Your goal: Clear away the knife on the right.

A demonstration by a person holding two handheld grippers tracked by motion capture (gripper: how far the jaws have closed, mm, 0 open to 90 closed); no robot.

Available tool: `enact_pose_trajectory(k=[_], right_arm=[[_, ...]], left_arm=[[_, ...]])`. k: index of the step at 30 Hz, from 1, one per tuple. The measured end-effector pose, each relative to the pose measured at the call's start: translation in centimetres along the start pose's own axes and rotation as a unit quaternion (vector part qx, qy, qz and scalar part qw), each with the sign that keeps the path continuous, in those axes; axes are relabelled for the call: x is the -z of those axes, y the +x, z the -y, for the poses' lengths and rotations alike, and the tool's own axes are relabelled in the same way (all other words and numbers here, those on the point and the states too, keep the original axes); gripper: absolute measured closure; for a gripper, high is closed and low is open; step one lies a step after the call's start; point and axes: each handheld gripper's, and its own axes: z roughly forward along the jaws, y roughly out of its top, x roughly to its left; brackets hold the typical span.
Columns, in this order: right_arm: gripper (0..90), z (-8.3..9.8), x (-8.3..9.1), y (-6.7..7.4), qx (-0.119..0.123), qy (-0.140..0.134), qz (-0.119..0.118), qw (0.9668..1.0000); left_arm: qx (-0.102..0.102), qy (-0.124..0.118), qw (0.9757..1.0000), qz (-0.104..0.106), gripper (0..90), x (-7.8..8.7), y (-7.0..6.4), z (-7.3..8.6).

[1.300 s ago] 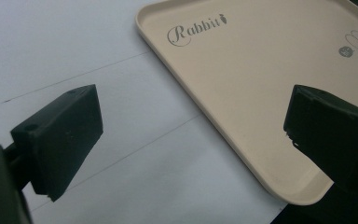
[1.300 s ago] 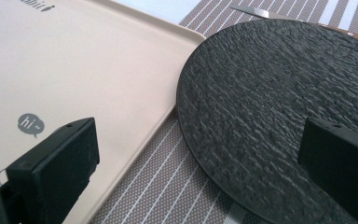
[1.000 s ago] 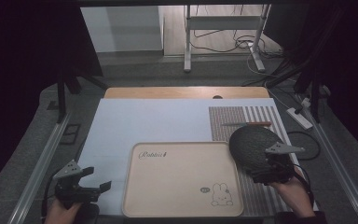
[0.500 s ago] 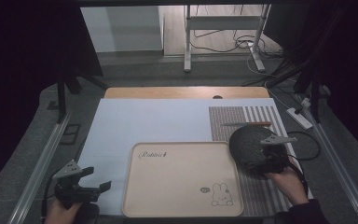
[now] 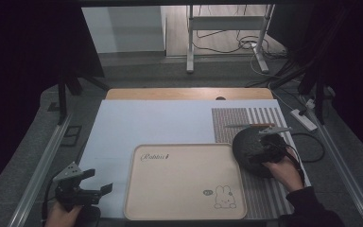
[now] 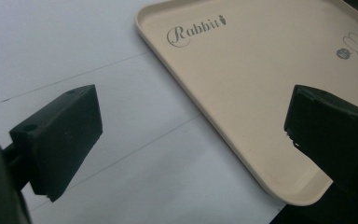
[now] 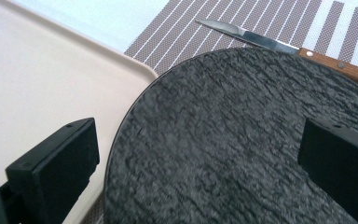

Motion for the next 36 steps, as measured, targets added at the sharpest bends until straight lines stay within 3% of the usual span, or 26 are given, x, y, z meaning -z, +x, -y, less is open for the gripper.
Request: enact_pose_trajectory(k=[13,22,36], right_arm=[[0.0,-1.1,-1.8,-1.4,-0.008,0.013,-0.002,0.9999],[0.0,-2.2,-3.1,-2.5,-0.012,0.025,0.026,0.9993],[0.0,-4.2,-5.8,-4.1,-0.025,0.059,0.044,0.9970]], left_arm=[[0.000,0.000,1.0000,0.001,4.2,0.0,0.0,0.0],[0.000,0.001,1.0000,0.001,4.2,0.0,0.0,0.0],[-0.001,0.002,1.0000,0.001,4.2,0.0,0.0,0.0]])
